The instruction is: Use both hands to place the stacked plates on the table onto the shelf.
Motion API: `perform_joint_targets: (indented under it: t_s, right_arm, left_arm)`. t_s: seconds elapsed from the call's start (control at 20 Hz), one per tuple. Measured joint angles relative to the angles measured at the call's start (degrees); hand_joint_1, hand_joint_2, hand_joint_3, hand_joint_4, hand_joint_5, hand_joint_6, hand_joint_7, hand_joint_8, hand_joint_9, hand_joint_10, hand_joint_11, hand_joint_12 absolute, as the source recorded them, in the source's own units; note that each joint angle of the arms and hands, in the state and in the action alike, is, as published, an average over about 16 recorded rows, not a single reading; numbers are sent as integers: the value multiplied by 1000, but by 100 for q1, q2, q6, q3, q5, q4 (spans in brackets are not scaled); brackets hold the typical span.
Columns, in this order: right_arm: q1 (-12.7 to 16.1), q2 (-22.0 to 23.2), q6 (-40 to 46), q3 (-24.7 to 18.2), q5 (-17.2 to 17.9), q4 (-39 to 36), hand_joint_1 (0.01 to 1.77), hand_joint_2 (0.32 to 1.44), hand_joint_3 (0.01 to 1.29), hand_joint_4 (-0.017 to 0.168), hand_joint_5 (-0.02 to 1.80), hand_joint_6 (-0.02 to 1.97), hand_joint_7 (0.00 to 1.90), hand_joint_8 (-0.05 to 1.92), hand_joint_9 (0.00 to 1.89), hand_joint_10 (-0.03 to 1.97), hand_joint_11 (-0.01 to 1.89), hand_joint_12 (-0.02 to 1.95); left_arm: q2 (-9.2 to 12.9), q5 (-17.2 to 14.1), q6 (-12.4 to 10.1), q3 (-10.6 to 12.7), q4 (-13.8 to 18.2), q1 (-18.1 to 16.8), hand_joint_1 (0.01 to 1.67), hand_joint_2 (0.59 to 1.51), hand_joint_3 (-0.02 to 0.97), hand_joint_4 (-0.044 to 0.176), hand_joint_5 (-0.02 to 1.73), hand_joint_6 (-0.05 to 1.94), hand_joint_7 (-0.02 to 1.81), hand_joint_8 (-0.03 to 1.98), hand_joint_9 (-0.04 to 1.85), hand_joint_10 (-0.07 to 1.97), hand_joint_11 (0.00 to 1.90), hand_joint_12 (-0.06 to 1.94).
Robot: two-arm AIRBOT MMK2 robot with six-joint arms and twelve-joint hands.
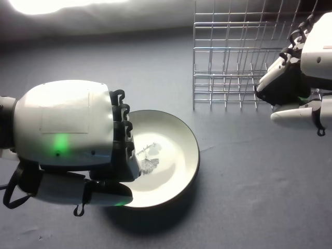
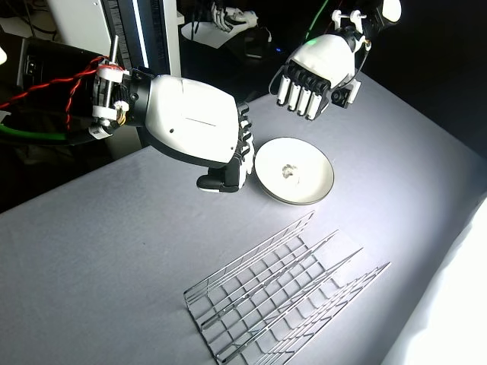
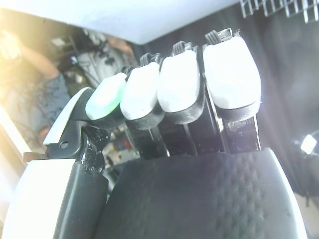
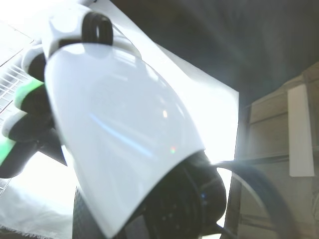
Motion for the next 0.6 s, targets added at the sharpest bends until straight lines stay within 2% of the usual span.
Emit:
perform_joint_targets:
  t_s: [0.15, 0.4, 0.6]
  right_arm:
    - [3, 1, -24, 16, -7, -1, 97, 1228, 34, 2, 287, 736, 316, 704, 344, 727, 382, 845]
    - [6, 2, -50, 41, -26, -2, 72, 1212, 28, 2, 221, 504, 240, 480, 264, 496, 263, 685]
    - [11, -23, -89, 102, -54, -9, 20, 1176, 19, 4, 87, 111, 90, 92, 106, 101, 47, 376]
  left_arm:
    - [3, -14, -112, 20, 110, -41, 80, 1235, 60, 4, 448, 753, 483, 711, 476, 655, 522, 692]
    - [15, -55, -491, 88, 523, -221, 62, 1208, 56, 4, 306, 506, 332, 476, 327, 446, 357, 464]
    - [37, -126, -953, 181, 971, -442, 24, 1151, 47, 3, 52, 88, 54, 65, 55, 54, 73, 64]
